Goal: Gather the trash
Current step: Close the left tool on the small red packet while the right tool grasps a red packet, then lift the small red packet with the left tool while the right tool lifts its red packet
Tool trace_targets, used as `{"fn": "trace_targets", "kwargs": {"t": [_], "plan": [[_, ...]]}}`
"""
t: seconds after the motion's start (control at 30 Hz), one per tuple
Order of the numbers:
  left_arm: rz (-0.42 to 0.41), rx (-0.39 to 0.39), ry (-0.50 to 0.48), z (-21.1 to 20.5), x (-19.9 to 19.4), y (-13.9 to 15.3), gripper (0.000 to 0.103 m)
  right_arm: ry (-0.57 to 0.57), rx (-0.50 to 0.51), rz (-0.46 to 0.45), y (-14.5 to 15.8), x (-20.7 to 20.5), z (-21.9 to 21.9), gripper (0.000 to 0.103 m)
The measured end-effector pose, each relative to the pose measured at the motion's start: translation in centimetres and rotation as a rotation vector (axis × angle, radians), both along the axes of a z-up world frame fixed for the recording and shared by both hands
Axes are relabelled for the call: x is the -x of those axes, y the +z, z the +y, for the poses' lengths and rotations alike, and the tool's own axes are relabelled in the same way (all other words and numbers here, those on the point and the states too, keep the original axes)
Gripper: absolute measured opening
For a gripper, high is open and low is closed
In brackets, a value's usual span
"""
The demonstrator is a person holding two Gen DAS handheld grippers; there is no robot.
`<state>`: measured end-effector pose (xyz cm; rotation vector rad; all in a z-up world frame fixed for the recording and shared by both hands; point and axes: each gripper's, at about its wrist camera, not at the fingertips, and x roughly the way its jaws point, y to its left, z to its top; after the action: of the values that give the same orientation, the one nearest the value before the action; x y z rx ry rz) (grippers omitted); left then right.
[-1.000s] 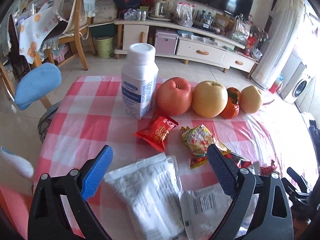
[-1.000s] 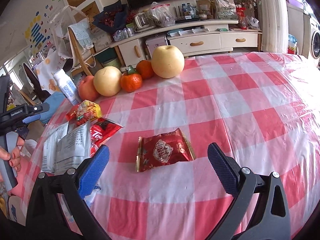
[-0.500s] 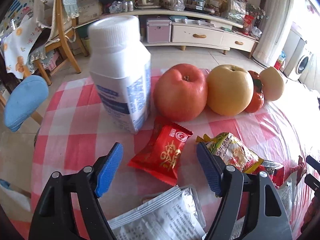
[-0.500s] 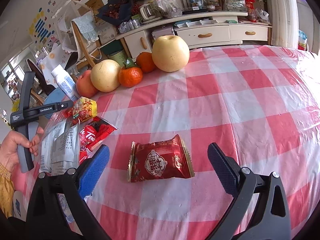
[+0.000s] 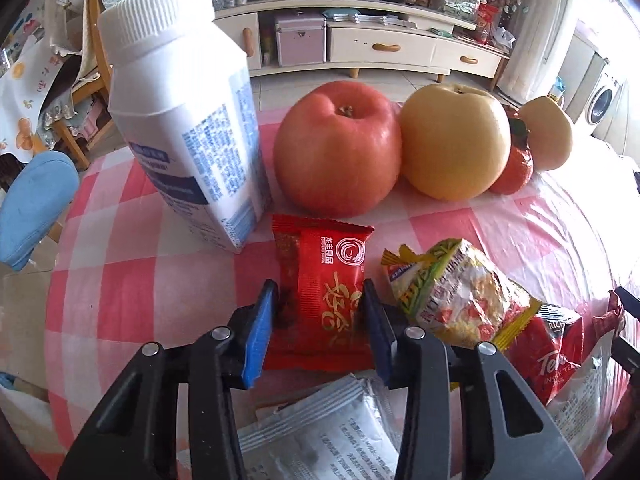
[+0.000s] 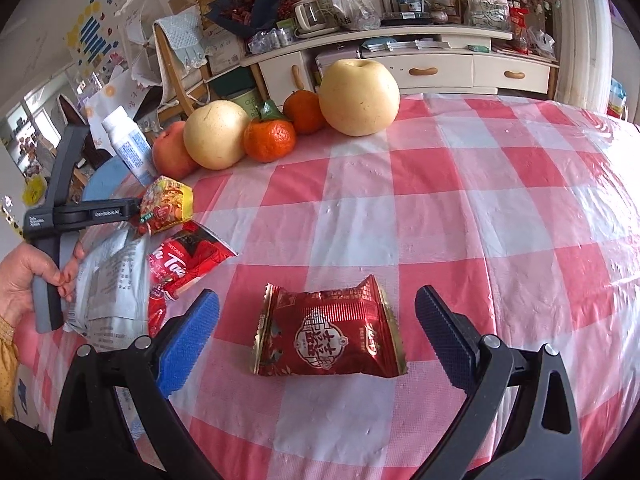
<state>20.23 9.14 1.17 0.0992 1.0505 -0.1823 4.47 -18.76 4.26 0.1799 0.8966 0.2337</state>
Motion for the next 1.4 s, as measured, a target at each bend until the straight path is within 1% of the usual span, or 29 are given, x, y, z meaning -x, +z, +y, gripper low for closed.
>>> {"fn": "trace_targets", "kwargs": {"t": [0.07,0.13,0.23,0.3,0.4,0.47,0.53,0.6,0.8,0.87,1.03,1.27,1.4], "plan": [[-0.003,-0.006,-0.015,-0.6,0.6,-0.1,0.043,0.003,0.031,0.009,-0.2,-0.1,0.3,0.096],[0.002,-0.007,-0.028,-1.2,1.1,-0.1,0.043,0.013,0.043,0.012,-0.3,-0.2,0.5,0.092],[0.008,-0.010,-0.053,-2.2,2.0,0.0,0.043,0.034,0.092,0.011,-0.3,-0.2,1.1,0.084],[0.005,-0.011,-0.050,-2.6,2.7,0.0,0.042,0.050,0.114,0.011,-0.4,-0.1,1.6,0.073],[0.005,-0.011,-0.046,-3.2,3.7,0.1,0.042,0.076,0.156,0.004,-0.3,0.1,2.2,0.062],[0.007,-0.012,-0.046,-3.6,4.3,0.1,0.042,0.096,0.173,0.000,-0.4,0.2,2.6,0.057],[0.007,-0.004,-0.046,-3.8,5.2,0.2,0.041,0.113,0.192,-0.005,-0.4,0.4,3.1,0.056],[0.006,0.008,-0.043,-4.0,5.8,0.5,0.037,0.125,0.199,-0.015,-0.2,0.6,3.3,0.051],[0.024,0.082,-0.018,-4.4,7.4,1.0,0.034,0.154,0.185,-0.019,0.0,1.2,3.8,0.048],[0.025,0.093,-0.007,-4.1,8.6,0.9,0.034,0.169,0.207,-0.028,0.1,1.6,4.4,0.048],[0.046,0.134,0.012,-3.6,10.2,1.0,0.033,0.180,0.205,-0.035,0.2,2.0,4.6,0.046],[0.043,0.173,0.027,-3.2,12.5,2.0,0.032,0.193,0.167,-0.051,0.8,2.8,4.5,0.046],[0.021,0.212,0.023,-2.9,14.1,3.2,0.031,0.180,0.112,-0.057,1.3,3.5,3.7,0.046]]}}
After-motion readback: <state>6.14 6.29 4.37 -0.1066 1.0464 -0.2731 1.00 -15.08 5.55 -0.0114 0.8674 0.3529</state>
